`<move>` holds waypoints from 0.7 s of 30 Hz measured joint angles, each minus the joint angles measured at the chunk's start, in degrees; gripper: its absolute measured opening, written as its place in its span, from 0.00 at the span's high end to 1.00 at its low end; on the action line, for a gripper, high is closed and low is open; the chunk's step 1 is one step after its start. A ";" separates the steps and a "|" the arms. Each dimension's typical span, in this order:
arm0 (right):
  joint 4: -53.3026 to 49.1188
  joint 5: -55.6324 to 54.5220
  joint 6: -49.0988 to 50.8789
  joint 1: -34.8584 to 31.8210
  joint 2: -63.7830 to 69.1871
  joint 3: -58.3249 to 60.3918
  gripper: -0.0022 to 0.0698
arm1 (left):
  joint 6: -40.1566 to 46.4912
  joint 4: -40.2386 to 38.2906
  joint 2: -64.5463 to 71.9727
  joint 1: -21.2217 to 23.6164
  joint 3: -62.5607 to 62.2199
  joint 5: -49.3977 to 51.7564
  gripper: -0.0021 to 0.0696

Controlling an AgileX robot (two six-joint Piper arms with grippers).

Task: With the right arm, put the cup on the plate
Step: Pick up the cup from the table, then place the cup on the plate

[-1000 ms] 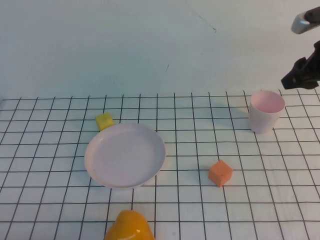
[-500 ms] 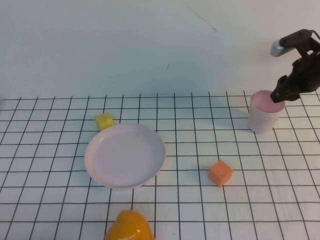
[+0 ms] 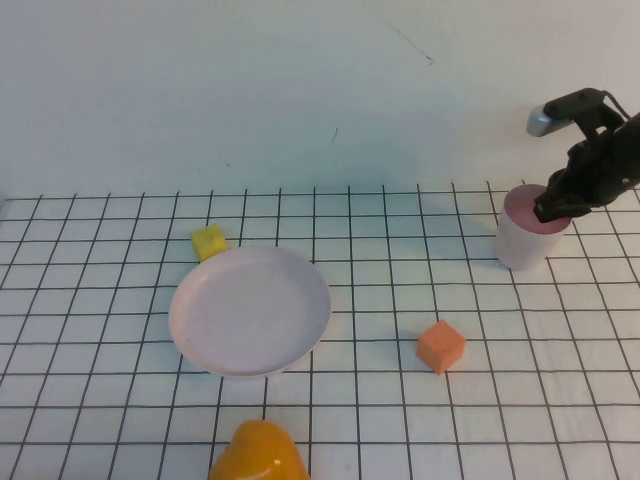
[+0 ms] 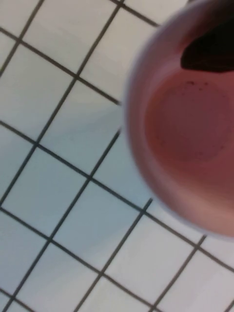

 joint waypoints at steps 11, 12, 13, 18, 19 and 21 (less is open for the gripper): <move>6.89 10.19 -3.48 4.67 0.12 -8.96 0.92 | 0.00 0.00 0.00 0.00 0.00 0.00 0.97; 6.89 10.97 -3.48 6.47 0.12 -10.50 0.92 | 0.00 0.00 0.00 0.00 0.00 0.00 0.97; 6.89 11.50 -3.48 8.56 0.12 -11.88 0.92 | 0.00 0.00 0.00 0.00 0.00 0.00 0.97; 6.97 9.62 -3.59 19.56 0.12 -14.66 0.92 | 0.00 0.00 0.00 0.00 0.00 0.00 0.97; 6.97 8.19 -3.62 21.95 0.12 -14.76 0.92 | 0.00 0.00 0.00 0.00 0.00 0.00 0.97; 6.85 4.84 -3.75 26.19 0.55 -14.80 0.92 | 0.00 0.00 0.00 0.00 0.00 0.00 0.97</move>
